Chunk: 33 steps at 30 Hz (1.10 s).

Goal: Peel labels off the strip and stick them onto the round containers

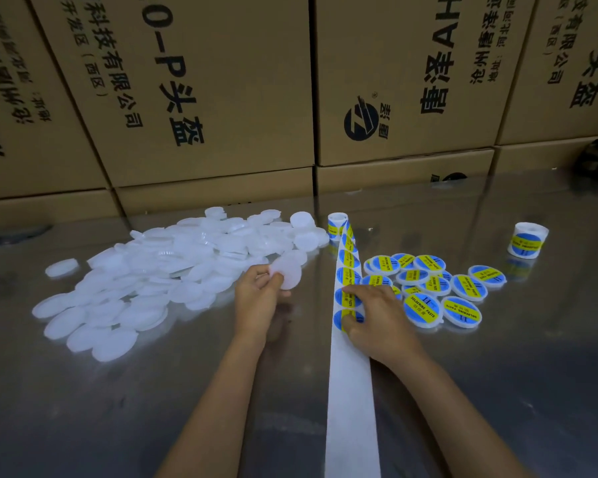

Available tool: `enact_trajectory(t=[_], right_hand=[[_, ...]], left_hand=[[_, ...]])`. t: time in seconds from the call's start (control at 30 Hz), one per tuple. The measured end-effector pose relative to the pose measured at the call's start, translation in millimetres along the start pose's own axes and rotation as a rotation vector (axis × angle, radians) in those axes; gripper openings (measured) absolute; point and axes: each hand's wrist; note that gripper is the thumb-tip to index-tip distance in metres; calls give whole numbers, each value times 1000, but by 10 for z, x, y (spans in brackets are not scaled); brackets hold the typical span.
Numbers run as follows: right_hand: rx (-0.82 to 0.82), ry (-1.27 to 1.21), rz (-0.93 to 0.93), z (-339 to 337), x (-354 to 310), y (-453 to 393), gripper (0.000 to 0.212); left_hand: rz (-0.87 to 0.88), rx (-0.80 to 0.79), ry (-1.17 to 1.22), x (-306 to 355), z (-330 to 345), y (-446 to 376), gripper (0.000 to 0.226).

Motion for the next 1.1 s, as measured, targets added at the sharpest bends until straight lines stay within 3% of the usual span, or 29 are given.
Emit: enact_trajectory(t=[0.2,0.47,0.8,0.97,1.1], right_hand=[[-60,10,-48,-57,-38,109,51],[-95,16,-85,-74,-83,138,29],[37,-65,-86,-14,-121,139,17],[31,-320,-126,-54,-198,181,23],[-118,-732,26,-144,-277,191,18]], left_hand=[[47,-124,162,91,12,288,4],[112,-434,7,84,139,427,7],[52,-416,-41,123,111,416,12],[49,-379,-70,142,110,419,9],[41,-356,-53,169,124,426,8]])
Point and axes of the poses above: each hand's wrist, its own y-axis away from the middle knuckle, its own z-axis out of the palm, x = y × z, and after that the axes turned 15 degrees about z, right-handed
